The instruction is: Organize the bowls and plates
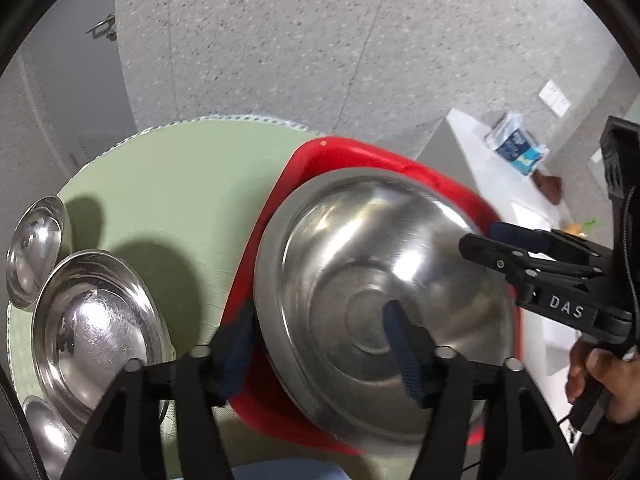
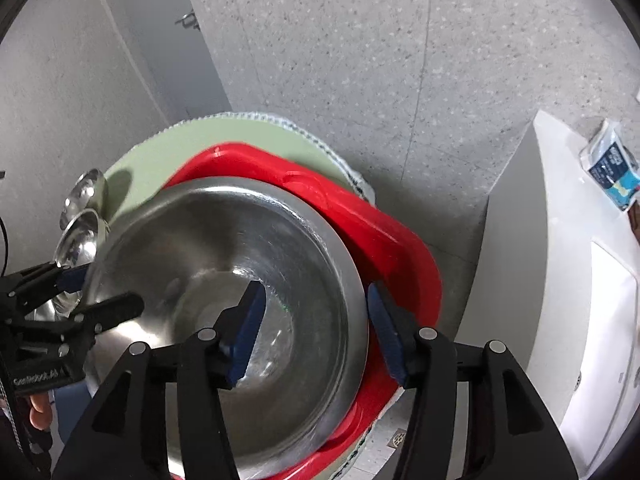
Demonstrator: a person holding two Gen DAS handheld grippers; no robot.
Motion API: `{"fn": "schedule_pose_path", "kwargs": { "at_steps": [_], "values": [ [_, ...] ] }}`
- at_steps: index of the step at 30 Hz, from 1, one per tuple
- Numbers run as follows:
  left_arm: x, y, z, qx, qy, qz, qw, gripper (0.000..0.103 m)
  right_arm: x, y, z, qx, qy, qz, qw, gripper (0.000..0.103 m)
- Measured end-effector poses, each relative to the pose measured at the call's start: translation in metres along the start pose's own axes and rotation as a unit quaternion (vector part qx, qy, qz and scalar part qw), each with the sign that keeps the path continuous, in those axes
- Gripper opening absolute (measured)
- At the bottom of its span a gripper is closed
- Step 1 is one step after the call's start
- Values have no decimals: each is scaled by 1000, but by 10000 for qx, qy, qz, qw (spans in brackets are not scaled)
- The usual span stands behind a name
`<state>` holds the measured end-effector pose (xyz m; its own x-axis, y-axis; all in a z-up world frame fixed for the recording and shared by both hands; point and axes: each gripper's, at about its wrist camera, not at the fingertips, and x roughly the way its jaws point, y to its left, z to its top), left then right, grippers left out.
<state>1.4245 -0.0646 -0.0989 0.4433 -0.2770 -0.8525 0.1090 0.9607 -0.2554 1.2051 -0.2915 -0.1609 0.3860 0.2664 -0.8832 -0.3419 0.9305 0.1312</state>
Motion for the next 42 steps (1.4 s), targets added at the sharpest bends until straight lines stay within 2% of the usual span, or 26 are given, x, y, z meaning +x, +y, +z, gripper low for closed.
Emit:
{"fn": "schedule_pose_path", "kwargs": {
  "at_steps": [3, 9, 12, 15, 19, 20, 23, 28, 32, 34, 36, 38, 40, 41, 42],
  "values": [
    [-24, 7, -6, 195, -307, 34, 9993, 83, -21, 3, -3, 173, -256, -134, 9994, 65],
    [-74, 33, -33, 424, -720, 272, 9961, 91, -74, 26, -30, 683, -845, -259, 9937, 69],
    [-99, 48, -62, 556, -817, 365, 9944, 95, -94, 50, -52, 875, -1019, -174, 9908, 69],
    [-116, 65, -105, 682, -773, 402, 9939, 97, -109, 78, -83, 1091, -1114, -127, 9877, 73],
    [-130, 78, -148, 648, -580, 400, 9954, 97, -112, 115, -123, 1352, -1029, -54, 9855, 74],
    [-134, 82, -163, 620, -525, 421, 9958, 97, -109, 121, -132, 1424, -968, -5, 9851, 74],
    [-144, 88, -183, 699, -420, 445, 9957, 97, -92, 135, -160, 1668, -717, 120, 9833, 74],
    [-156, 85, -205, 870, -247, 484, 9947, 97, -60, 152, -190, 1973, -410, 296, 9790, 74],
    [-156, 80, -218, 942, -54, 408, 9947, 95, -47, 157, -203, 2143, -358, 433, 9751, 74],
    [-153, 80, -219, 976, 65, 456, 9942, 85, -43, 157, -206, 2191, -337, 487, 9739, 70],
    [-147, 82, -220, 994, 275, 395, 9939, 73, -39, 158, -208, 2213, -308, 570, 9730, 59],
    [-138, 85, -220, 954, 498, 314, 9937, 68, -34, 161, -211, 2189, -241, 662, 9732, 51],
    [-132, 85, -220, 945, 664, 232, 9930, 52, -30, 164, -212, 2161, -205, 763, 9732, 43],
    [-129, 87, -219, 931, 744, 154, 9928, 34, -27, 166, -211, 2155, -203, 803, 9730, 36],
    [-126, 89, -216, 933, 790, 125, 9924, 28, -27, 166, -211, 2137, -212, 831, 9731, 28]
  ]
}}
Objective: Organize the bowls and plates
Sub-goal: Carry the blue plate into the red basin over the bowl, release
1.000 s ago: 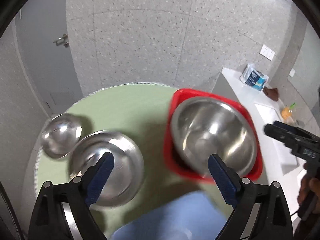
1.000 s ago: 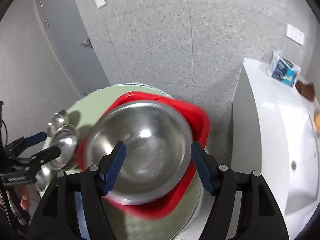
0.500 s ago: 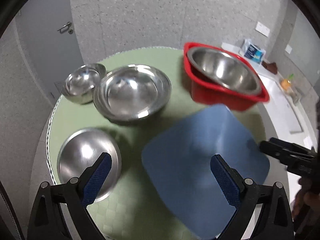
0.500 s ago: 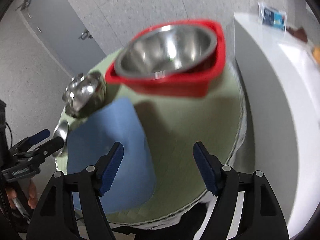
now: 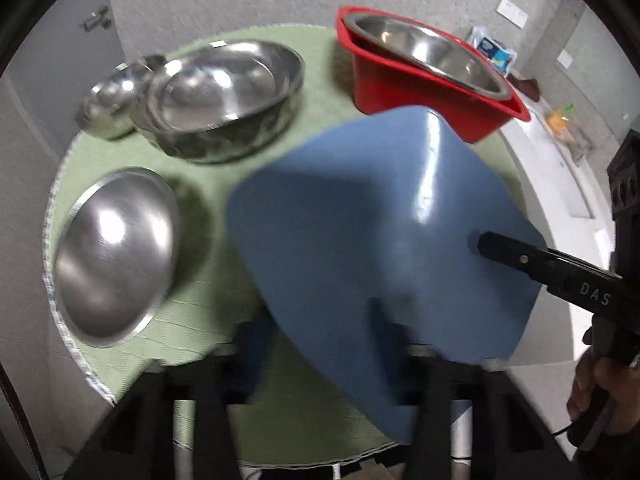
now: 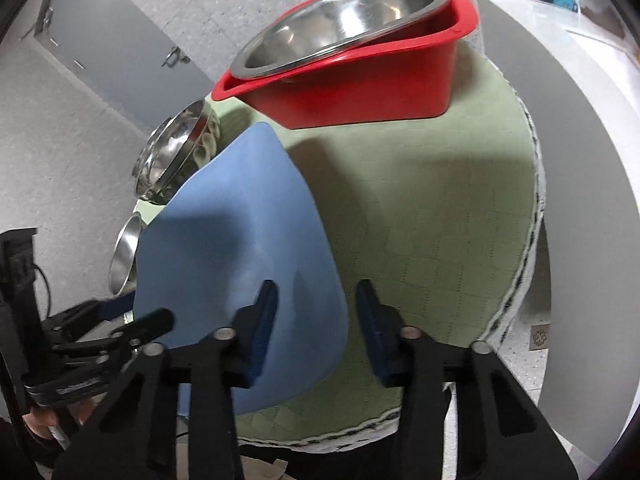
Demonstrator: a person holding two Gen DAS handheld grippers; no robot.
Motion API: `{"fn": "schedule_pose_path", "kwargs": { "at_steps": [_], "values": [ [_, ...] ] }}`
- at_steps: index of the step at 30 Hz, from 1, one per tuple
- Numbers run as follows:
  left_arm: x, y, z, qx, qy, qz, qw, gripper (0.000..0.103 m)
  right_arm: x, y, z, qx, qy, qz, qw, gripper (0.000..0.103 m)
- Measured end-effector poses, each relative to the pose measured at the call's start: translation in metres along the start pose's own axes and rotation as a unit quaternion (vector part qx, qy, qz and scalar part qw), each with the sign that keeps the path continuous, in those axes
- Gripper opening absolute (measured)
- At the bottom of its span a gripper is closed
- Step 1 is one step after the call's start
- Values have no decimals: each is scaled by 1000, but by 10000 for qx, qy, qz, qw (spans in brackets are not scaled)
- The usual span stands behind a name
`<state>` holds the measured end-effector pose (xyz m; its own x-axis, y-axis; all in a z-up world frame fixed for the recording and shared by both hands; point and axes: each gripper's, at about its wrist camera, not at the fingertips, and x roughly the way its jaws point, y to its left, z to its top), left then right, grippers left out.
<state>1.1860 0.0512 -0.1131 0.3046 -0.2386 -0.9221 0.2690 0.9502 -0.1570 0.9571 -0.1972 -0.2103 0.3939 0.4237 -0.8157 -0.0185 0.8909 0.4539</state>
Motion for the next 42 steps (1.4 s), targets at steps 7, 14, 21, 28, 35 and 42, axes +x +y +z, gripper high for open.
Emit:
{"fn": "schedule_pose_path", "kwargs": {
  "at_steps": [7, 14, 21, 28, 35, 42],
  "values": [
    [-23, -2, 9, 44, -442, 110, 9990, 21, -16, 16, 7, -497, -62, -4, 9987, 25],
    [-83, -14, 24, -7, -1132, 111, 9935, 21, -63, 42, 31, -1080, -475, 42, 9930, 25],
    [-100, -40, 78, -19, -1627, 91, 9866, 21, -88, 30, 85, -1372, -773, -75, 9875, 25],
    [-57, -64, 134, -153, -1532, 80, 9880, 21, -75, -11, 150, -1408, -787, -285, 9865, 25],
    [-4, -71, 167, -298, -1173, 202, 9924, 21, -54, -46, 191, -1433, -515, -400, 9875, 25],
    [32, -83, 204, -380, -941, 287, 9944, 21, -29, -63, 207, -1463, -213, -435, 9881, 25]
  ]
}}
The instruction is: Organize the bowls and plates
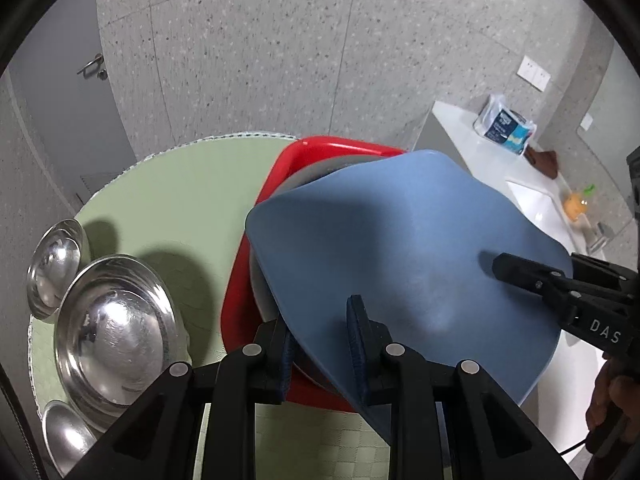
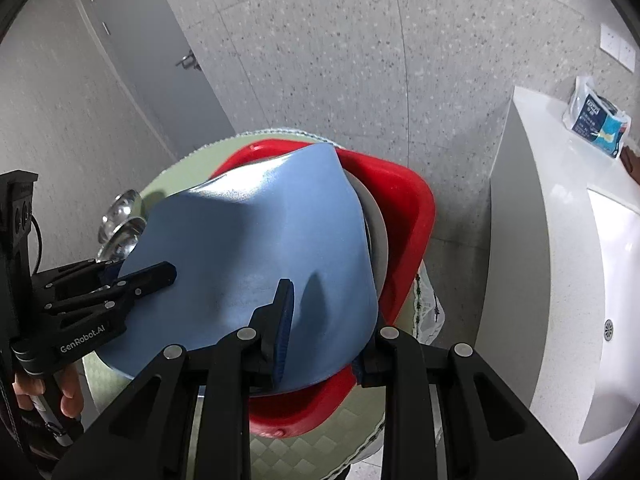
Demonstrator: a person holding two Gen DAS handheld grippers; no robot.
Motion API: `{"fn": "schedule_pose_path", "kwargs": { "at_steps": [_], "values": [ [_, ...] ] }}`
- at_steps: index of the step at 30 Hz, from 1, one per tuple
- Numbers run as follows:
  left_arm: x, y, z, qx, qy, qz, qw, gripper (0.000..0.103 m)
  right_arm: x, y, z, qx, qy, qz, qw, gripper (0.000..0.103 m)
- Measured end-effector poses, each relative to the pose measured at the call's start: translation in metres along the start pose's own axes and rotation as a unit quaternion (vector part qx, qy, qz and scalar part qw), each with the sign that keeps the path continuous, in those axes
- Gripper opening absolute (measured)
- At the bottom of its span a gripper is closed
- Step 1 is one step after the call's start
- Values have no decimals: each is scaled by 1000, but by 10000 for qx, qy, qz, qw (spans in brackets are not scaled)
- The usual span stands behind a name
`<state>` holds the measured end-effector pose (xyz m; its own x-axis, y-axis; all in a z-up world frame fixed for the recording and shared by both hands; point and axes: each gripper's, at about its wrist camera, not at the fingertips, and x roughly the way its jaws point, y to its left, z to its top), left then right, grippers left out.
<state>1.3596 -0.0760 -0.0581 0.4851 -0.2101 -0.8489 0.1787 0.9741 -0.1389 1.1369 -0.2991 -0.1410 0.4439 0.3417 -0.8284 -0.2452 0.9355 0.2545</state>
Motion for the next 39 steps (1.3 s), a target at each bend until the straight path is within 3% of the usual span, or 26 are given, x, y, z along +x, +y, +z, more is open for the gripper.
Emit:
{"fn": "schedule_pose_path", "kwargs": {
  "at_steps": [7, 10, 14, 15, 17, 21, 26, 28, 32, 39],
  "values": [
    [13, -12, 2, 110, 29, 37, 9999, 23, 3, -2, -4, -129, 57, -267, 9995, 27],
    [19, -15, 2, 120, 73, -47, 9999, 30, 3, -2, -3, -111, 53, -335, 9994, 28],
    [18, -19, 3, 157, -67, -143, 9998, 57, 3, -1, -5, -136, 60, -426, 9990, 44],
    [15, -20, 3, 177, -151, -104, 9997, 66, 3, -1, -6, -140, 60, -413, 9990, 46],
    [9, -19, -1, 184, -302, -56, 9994, 76, 2, 1, -6, -192, 39, -437, 9989, 49],
    [-1, -17, -10, 60, -435, -45, 9990, 79, -4, 1, -8, -180, -34, -487, 9986, 57],
    [-26, 2, -24, -184, -608, 101, 9979, 86, -24, 5, -7, -213, -312, -908, 9951, 57],
    [-43, 19, -29, -337, -747, 193, 9965, 90, -37, 15, -4, -263, -538, -952, 9937, 58],
    [-79, 60, -40, -641, -1012, 299, 9923, 94, -52, 61, 6, -479, -933, -651, 9924, 65],
    [-118, 158, -65, -1081, -1110, 551, 9864, 98, -22, 172, 14, -834, -1111, -210, 9901, 66]
  ]
}}
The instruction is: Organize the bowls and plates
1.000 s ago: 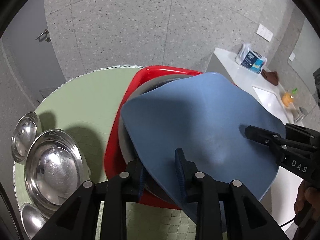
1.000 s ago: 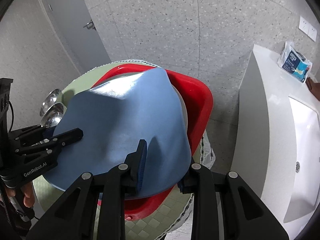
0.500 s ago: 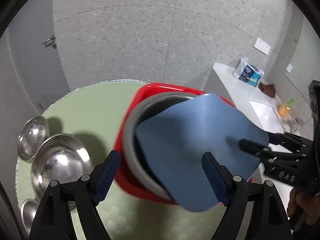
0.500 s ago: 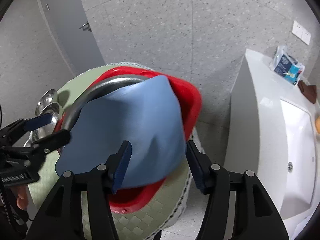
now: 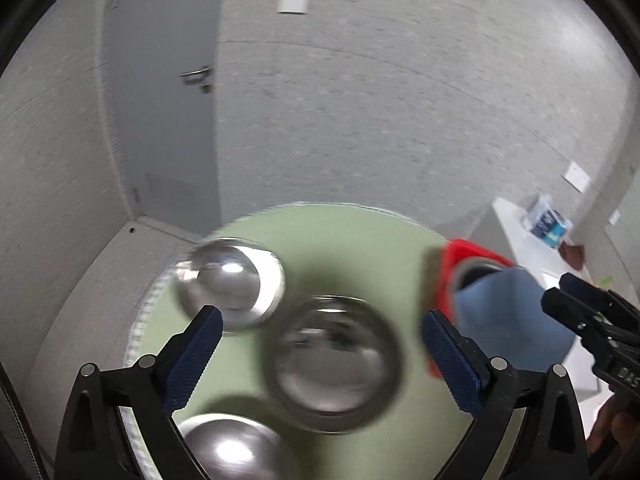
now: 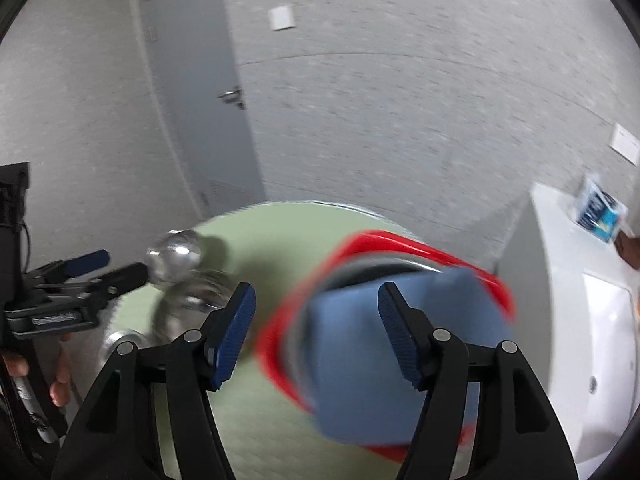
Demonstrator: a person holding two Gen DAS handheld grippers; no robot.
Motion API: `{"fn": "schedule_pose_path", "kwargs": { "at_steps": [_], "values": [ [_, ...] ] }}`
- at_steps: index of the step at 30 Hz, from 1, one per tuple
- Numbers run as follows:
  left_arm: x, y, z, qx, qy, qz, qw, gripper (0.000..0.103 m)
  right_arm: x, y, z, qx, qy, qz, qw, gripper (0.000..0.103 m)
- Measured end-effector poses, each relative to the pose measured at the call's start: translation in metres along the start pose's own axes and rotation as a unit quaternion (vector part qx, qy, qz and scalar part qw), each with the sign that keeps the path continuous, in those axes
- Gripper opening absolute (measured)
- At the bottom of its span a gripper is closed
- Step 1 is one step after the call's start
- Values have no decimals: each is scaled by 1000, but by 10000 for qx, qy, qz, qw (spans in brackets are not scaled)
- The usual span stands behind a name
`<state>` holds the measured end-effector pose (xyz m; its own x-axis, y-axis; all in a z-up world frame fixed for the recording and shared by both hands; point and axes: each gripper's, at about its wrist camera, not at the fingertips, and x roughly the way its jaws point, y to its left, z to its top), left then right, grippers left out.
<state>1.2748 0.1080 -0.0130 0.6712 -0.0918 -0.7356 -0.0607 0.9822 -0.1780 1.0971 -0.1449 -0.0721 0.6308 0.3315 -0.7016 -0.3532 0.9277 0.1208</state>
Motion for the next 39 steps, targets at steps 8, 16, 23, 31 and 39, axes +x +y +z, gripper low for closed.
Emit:
{"fn": "schedule_pose_path", "kwargs": {
  "at_steps": [8, 16, 23, 31, 39],
  "values": [
    [34, 96, 8, -136, 536, 408, 9976, 99, 91, 113, 20, -223, 380, 500, 9978, 69],
    [95, 127, 19, -320, 1153, 260, 9925, 90, 197, 152, 26, -203, 1378, 484, 9891, 69],
    [137, 155, 31, -352, 1518, -27, 9878, 57, 258, 148, 35, -119, 1930, 408, 9803, 55],
    [166, 167, 41, -242, 1644, -299, 9856, 18, 286, 145, 26, 99, 2279, 817, 9702, 16],
    [149, 176, 56, -382, 1416, -459, 9881, 14, 273, 138, 39, 314, 1994, 1018, 9741, 15]
  ]
}}
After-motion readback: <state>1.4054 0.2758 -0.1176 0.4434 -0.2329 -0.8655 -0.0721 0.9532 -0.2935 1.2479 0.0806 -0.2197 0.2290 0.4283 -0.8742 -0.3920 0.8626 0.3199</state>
